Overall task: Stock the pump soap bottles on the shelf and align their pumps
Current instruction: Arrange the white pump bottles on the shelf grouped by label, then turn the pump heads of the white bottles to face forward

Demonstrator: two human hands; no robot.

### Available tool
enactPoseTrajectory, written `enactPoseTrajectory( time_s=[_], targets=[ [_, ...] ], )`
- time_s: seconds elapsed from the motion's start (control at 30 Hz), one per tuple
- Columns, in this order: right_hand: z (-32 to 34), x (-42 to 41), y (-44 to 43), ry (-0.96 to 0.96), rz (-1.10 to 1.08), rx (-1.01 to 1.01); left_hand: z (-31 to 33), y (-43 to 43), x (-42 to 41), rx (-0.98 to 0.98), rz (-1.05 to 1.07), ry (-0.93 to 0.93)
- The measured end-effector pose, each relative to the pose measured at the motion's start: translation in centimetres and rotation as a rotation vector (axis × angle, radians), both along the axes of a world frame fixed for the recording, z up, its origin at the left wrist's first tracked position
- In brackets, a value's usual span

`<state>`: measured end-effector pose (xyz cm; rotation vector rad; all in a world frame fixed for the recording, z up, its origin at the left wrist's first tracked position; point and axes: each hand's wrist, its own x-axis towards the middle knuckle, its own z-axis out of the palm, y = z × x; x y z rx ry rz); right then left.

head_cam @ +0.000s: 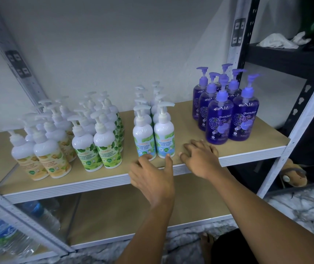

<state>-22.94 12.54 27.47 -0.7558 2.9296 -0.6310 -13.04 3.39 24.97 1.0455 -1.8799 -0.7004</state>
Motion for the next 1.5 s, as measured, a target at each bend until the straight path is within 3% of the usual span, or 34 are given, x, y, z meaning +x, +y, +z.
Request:
enactPoseTrajectory(
  time_s=[0.2,0.43,0.67,0.83,1.07,1.3,1.5],
  targets=[
    [0.1,0.1,0.0,-0.004,0.000,0.011,-1.3,-1.2,1.4,-0.103,-0.037,-0.152],
    [0.6,0.4,-0.3,-0.024,-0.028,-0.002,-0.1,-2.6,3.8,-0.159,-0.149,-0.173],
    [4.1,5.8,-0.8,-0.093,-0.045,-0.291,3.9,-7.6,11.1,-0.149,-0.386,-0.090],
    [7.5,13.1,-2.6,-0.079,0.103,-0.445,9.2,-11.3,18.0,-0.063,-0.426,-0.130],
    [15.1,20.4,-5.6,-0.129,0.335,-0.514,15.7,-15.2,24.9,-0.017,-0.465,-0.138],
    [19.5,21.6,-10.3,-0.067,0.489,-0.492,19.7,-18.7,26.5,-0.016,-0.447,-0.115],
    [21.4,17.4,-16.9,0.019,0.538,-0.426,22.0,-25.0,23.0,-0.033,-0.437,-0.125]
  ],
)
